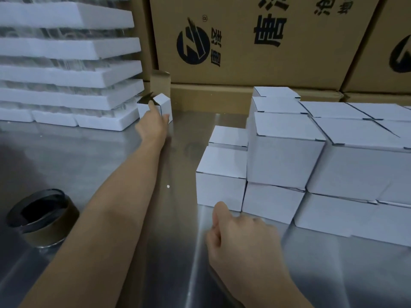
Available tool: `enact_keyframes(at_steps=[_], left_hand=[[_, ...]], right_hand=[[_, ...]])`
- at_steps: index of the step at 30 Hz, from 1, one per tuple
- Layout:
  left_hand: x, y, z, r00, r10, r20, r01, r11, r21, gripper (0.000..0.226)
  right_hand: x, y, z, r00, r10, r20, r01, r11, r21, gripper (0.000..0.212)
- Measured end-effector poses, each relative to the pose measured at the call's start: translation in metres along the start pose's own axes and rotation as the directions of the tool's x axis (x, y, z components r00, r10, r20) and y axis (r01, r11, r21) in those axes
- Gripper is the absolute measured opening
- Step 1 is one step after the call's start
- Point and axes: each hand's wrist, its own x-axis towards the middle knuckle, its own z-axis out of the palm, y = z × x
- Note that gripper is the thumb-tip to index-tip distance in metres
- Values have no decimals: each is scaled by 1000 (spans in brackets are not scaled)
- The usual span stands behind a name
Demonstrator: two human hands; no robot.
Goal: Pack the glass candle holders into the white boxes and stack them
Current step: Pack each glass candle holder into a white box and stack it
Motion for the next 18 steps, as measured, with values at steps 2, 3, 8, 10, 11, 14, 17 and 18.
enact_keyframes(at_steps=[2,3,8,10,11,14,17,18], left_hand=[[3,-1,3,1000,1,-19,-1,1000,9,51],[3,0,3,999,4,-33,-4,1000,-4,48],[-30,0,-22,993,-38,-112,18,985,-172,38],[-58,2,-41,989,-50,-138,16,972,-234,38],[-75,4,-50,988,-47,-148,7,964,-264,38],[-132,9,-82,986,-17,-168,-39,945,-325,33],[-191,11,-117,981,0,-195,-69,936,-345,27],[-208,12,-130,979,2,-202,-75,932,-353,27]], right_hand=[[1,2,-2,999,-38,-14,38,999,-4,27],[0,3,0,1000,-21,12,21,1000,-22,23],[4,10,9,1000,-3,1,3,1000,23,9],[4,7,7,1000,9,-16,-9,999,48,10],[4,7,7,1000,19,-22,-17,998,65,10],[4,9,9,999,22,-38,-18,994,106,11],[0,7,4,996,-3,-87,17,987,159,15],[-3,5,0,994,-11,-111,30,985,168,16]])
